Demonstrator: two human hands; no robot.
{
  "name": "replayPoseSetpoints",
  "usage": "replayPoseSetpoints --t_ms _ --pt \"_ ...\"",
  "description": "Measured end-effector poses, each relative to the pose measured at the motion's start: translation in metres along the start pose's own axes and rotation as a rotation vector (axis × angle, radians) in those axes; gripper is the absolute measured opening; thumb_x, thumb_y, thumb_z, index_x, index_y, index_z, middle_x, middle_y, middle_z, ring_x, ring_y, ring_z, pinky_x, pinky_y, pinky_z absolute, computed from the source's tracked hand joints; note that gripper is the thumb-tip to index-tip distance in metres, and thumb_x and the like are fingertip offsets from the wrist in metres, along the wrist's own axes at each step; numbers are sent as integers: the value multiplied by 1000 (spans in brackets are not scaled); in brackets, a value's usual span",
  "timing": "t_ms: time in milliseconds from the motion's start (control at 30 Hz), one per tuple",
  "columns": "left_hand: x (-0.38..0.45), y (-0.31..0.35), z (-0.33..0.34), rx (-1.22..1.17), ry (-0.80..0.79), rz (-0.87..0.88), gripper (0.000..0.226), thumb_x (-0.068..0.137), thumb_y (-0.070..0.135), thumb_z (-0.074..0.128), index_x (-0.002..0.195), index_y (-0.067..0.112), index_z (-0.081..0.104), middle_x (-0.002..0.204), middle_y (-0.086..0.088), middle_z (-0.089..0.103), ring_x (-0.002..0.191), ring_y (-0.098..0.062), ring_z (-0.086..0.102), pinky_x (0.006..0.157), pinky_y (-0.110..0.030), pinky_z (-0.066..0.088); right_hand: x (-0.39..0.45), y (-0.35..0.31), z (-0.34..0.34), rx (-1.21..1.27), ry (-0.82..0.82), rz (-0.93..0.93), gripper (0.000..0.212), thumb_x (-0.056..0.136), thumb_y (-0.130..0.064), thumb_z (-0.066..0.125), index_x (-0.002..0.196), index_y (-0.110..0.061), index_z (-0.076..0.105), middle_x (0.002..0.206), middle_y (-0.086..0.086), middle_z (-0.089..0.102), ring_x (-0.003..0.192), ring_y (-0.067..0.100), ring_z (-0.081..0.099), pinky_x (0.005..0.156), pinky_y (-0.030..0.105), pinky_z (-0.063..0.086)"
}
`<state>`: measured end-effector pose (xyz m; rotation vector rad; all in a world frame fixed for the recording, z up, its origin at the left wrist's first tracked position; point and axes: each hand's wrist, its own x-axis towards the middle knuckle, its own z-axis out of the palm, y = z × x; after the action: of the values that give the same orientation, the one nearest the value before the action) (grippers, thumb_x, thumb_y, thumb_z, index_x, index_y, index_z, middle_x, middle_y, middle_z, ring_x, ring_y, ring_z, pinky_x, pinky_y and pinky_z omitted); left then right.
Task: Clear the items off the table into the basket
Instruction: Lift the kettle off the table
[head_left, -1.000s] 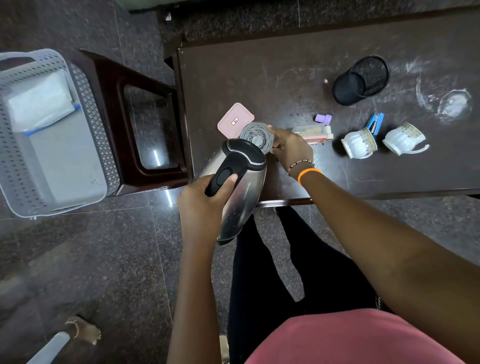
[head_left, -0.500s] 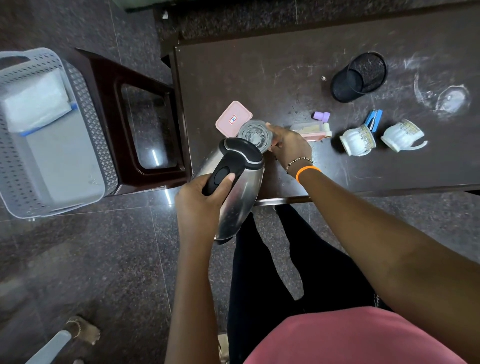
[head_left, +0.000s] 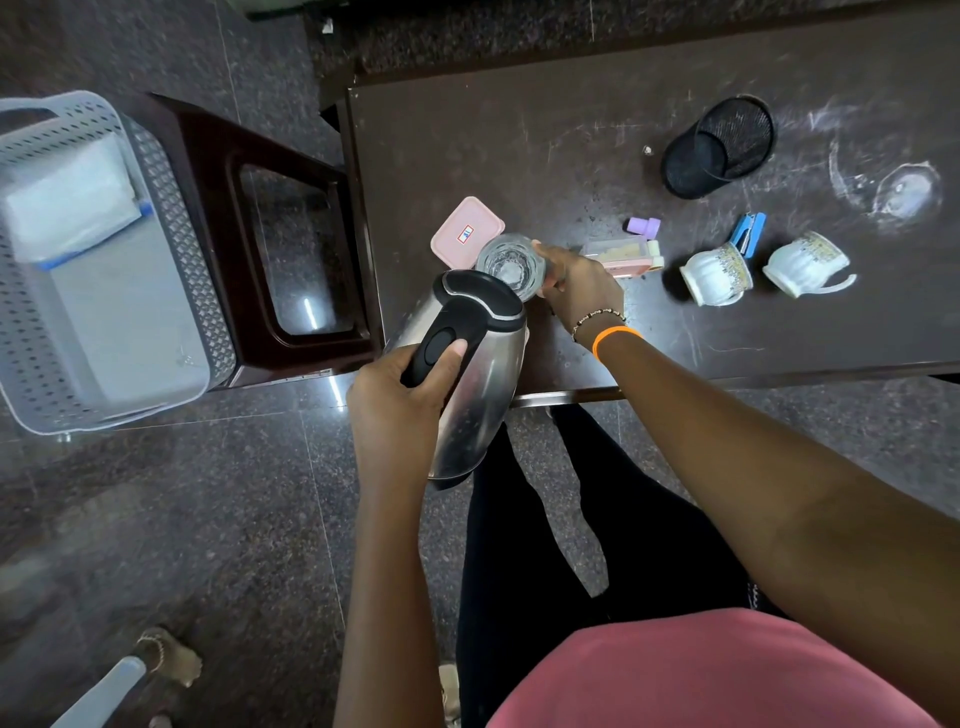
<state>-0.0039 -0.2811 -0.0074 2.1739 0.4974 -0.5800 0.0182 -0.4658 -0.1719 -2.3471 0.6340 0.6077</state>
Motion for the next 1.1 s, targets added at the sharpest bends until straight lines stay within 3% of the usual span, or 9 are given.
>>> replayPoseSetpoints --t_ms 467,800,1100 --pt "-1 3 0 12 -9 2 35 81 37 68 59 10 61 62 -24 61 53 -15 46 49 -21 37 1 0 3 26 14 15 46 82 -18 60 125 -36 53 109 12 70 102 38 61 83 40 50" --pt "1 4 0 32 -25 -6 40 81 38 67 64 2 62 65 -28 60 55 -19 47 57 -32 42 2 2 2 41 22 6 45 81 -19 62 123 -34 55 107 14 70 101 39 62 82 40 50" --pt "2 5 1 36 -41 -8 41 81 38 68 66 0 62 69 -31 60 57 -20 47 58 -34 44 3 2 3 60 24 12 49 79 -17 65 122 -38 55 100 9 72 97 35 64 80 37 51"
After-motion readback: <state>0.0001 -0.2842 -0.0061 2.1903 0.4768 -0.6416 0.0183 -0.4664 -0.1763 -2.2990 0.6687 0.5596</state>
